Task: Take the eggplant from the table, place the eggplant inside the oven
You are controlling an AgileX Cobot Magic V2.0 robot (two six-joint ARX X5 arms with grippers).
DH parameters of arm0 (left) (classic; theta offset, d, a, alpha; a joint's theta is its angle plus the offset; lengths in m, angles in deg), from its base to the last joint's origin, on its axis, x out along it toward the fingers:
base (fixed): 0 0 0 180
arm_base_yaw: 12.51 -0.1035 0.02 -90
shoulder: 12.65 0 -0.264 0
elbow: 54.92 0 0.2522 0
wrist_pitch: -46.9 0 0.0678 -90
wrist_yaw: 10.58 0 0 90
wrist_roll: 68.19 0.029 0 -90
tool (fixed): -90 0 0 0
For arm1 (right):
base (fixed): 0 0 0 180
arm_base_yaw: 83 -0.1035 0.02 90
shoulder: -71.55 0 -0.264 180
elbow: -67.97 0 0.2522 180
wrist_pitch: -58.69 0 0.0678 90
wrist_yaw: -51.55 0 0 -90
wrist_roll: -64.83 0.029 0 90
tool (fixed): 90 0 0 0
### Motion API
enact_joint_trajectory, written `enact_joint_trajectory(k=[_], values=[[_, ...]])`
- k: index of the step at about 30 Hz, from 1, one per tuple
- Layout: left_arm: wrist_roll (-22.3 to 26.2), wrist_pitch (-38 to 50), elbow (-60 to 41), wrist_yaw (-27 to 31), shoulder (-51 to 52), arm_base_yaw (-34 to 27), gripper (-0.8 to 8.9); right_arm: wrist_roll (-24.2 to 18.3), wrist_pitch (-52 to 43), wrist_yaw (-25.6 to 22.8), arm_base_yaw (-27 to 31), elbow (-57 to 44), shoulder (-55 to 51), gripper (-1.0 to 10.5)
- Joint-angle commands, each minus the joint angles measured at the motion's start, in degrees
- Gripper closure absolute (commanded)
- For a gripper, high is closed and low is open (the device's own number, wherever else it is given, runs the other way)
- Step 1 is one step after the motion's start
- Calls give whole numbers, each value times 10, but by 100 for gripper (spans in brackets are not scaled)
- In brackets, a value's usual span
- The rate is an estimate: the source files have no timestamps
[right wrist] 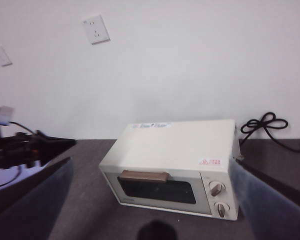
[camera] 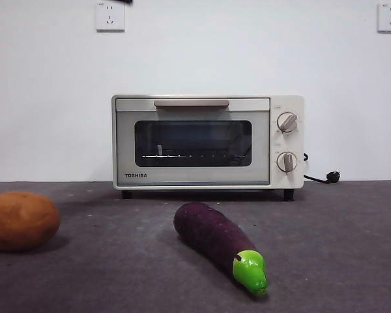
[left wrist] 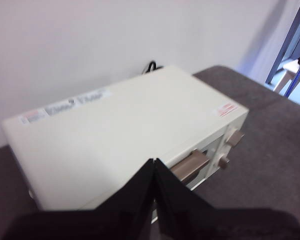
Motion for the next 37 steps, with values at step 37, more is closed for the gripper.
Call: enact_joint_trajectory(k=[37], values=[[82,114,1,31,-200,60,819,3,81,19,-1,3,0,318]])
